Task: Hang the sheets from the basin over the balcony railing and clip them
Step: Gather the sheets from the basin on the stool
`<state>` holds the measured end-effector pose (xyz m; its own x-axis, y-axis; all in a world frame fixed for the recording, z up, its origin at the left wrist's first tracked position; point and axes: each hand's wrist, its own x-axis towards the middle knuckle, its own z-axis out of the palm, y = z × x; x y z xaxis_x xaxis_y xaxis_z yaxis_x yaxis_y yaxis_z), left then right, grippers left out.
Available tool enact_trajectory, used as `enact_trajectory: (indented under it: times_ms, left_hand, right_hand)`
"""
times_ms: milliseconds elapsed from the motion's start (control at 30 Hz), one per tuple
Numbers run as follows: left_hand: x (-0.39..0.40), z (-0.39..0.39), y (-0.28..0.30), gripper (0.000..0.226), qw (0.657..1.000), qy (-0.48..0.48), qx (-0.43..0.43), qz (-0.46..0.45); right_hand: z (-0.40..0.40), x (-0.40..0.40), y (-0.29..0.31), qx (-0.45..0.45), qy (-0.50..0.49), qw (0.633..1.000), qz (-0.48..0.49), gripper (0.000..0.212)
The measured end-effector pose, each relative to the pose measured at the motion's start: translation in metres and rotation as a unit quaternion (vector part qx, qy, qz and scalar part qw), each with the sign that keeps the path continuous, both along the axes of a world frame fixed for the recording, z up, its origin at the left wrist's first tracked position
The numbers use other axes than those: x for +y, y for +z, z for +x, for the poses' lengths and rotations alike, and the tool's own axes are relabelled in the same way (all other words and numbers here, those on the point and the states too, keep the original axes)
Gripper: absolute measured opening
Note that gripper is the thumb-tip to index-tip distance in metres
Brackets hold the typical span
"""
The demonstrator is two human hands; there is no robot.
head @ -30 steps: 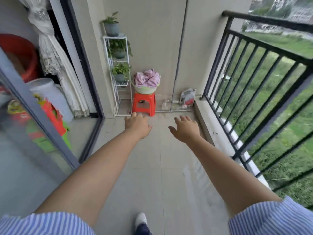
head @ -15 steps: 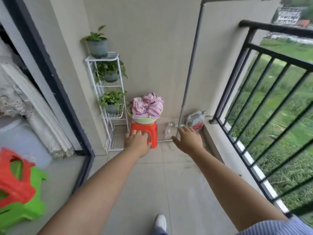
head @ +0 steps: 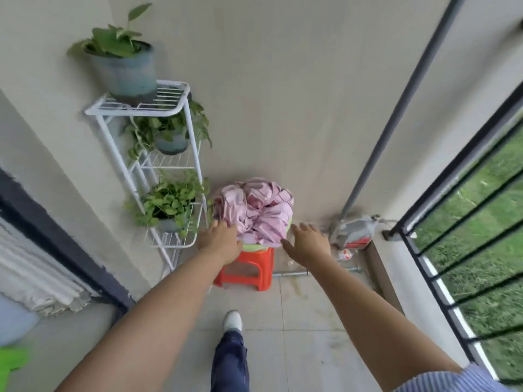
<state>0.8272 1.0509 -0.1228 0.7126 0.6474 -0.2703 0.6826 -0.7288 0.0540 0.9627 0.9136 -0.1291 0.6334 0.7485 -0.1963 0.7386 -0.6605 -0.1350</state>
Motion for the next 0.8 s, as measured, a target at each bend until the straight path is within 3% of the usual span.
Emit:
enact_trajectory:
  times_ms: [200, 400, 633, 733, 800]
  left_hand:
    - [0.140, 0.104, -0.062, 0.047, 0.998, -0.023, 0.037, -0.055]
    - [0.211, 0.161, -0.133, 0.040, 0.989, 0.005, 0.064, -0.132]
    - [0.254, 0.198, -0.210, 0.048, 0.982, 0.081, 0.039, -0.164]
    - [0.266, 0.210, -0.238, 0.053, 0.979, 0.108, 0.027, -0.169]
    - [0.271, 0.216, -0.259, 0.053, 0.974, 0.134, 0.011, -0.185]
  right_hand:
    - [0.098, 0.128, -0.054, 0.051, -0.034, 0.996, -0.061, 0.057]
    - [0.161, 0.210, -0.109, 0.108, -0.040, 0.988, -0.100, 0.054]
    - [0.249, 0.304, -0.185, 0.119, -0.132, 0.984, 0.005, 0.061]
    - [0.284, 0.330, -0.211, 0.146, -0.168, 0.971, -0.090, 0.072]
    - [0.293, 0.332, -0.230, 0.173, -0.163, 0.958, -0.160, 0.061]
